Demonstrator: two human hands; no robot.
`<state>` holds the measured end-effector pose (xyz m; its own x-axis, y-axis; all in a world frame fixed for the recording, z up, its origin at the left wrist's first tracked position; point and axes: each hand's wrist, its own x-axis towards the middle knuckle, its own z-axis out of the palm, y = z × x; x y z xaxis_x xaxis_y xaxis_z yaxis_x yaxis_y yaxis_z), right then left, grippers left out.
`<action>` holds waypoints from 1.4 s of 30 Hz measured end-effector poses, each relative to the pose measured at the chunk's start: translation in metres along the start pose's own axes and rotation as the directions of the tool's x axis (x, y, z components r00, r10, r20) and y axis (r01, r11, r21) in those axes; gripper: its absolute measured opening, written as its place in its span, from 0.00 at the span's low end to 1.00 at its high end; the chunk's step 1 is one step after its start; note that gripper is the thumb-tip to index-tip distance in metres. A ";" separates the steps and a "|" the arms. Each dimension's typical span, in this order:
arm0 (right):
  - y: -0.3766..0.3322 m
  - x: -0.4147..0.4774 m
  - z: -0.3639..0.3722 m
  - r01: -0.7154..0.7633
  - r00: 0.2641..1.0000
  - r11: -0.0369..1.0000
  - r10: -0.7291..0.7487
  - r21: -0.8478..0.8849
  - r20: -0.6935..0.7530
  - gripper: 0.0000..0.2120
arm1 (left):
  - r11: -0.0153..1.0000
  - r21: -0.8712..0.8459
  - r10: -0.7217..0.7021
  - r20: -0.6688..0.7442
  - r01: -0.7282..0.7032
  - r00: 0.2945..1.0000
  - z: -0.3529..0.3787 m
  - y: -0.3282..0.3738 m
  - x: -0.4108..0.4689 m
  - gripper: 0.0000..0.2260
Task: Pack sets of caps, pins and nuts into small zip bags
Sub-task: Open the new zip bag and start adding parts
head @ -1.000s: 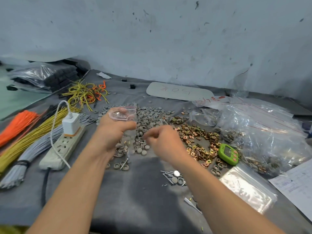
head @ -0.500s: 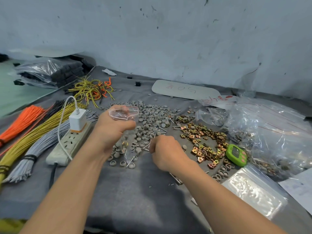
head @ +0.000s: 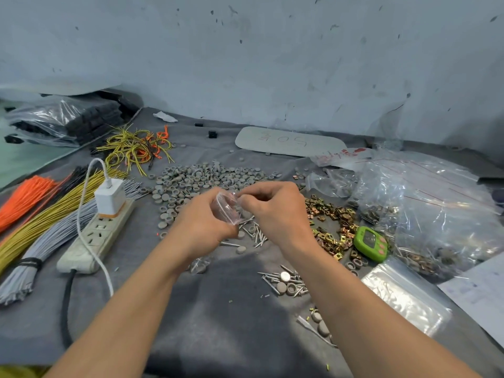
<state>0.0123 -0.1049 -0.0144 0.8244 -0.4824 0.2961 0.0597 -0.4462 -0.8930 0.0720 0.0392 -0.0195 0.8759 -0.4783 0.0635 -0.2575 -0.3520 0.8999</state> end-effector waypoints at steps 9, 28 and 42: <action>-0.003 0.002 -0.001 0.033 0.995 0.999 -0.036 0.039 0.092 0.09 | 0.999 0.042 0.017 -0.005 -0.017 1.000 0.005 0.003 0.002 0.25; 0.020 -0.008 0.017 0.140 0.887 0.652 0.252 -0.745 0.387 0.06 | 0.963 -0.270 -0.052 -0.196 -0.003 0.979 -0.009 -0.004 0.007 0.17; -0.001 0.005 -0.004 0.087 0.992 0.989 -0.076 -0.116 0.101 0.02 | 0.990 0.126 0.070 -0.115 -0.055 0.991 0.014 0.004 0.004 0.23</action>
<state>0.0140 -0.1095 -0.0106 0.8700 -0.3688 0.3271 0.0658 -0.5708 -0.8185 0.0685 0.0246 -0.0215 0.8971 -0.4055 0.1753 -0.3546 -0.4241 0.8333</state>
